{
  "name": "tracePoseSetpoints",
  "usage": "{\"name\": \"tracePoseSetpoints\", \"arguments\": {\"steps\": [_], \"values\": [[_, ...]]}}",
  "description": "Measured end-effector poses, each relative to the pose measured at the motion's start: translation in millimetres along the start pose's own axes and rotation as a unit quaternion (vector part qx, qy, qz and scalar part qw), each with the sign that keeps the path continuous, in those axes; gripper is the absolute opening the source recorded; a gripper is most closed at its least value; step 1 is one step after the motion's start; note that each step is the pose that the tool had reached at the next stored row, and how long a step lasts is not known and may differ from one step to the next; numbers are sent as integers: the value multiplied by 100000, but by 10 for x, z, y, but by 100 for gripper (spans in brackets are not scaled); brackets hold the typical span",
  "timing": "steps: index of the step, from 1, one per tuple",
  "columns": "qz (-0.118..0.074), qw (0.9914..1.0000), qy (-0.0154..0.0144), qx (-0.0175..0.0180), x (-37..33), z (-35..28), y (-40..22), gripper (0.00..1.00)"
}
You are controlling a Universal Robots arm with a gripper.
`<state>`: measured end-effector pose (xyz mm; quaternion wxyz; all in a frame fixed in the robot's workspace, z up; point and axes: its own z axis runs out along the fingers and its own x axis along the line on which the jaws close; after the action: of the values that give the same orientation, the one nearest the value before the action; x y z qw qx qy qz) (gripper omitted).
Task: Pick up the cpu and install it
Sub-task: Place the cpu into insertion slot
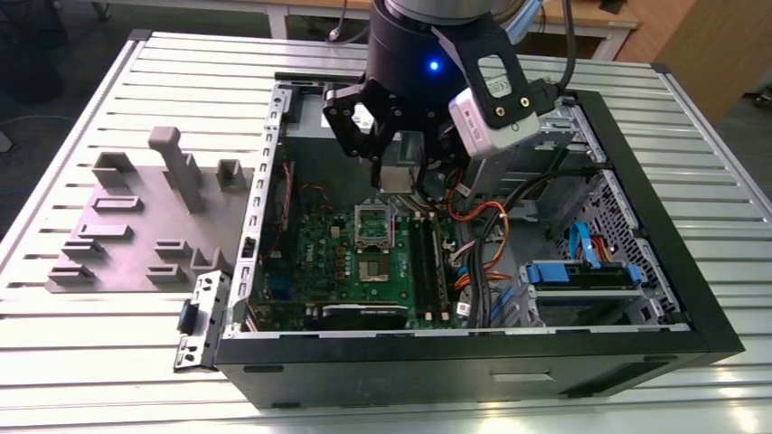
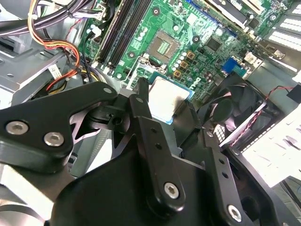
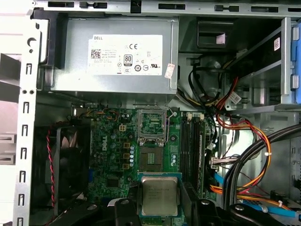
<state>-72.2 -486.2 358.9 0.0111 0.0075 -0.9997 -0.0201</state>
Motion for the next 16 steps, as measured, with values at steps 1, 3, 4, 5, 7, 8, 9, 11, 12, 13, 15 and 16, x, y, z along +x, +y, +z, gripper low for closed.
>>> {"name": "tracePoseSetpoints", "arguments": {"steps": [1,3,4,5,7,8,9,11,12,13,15,16], "values": [[2,100000,2,3,0,1,-1,45],[3,100000,2,2,0,4,-4,45],[2,100000,4,3,0,5,-5,45],[3,100000,6,5,0,7,-6,45],[3,100000,3,0,0,11,-7,45],[3,100000,2,-4,0,14,-8,45],[1,100000,4,3,0,15,-8,45],[4,100000,3,-6,0,21,-9,45],[2,100000,3,-4,0,24,-9,45],[2,100000,3,-3,0,27,-10,45],[2,100000,4,-1,0,34,-10,45],[3,100000,3,-2,0,37,-11,45]]}}
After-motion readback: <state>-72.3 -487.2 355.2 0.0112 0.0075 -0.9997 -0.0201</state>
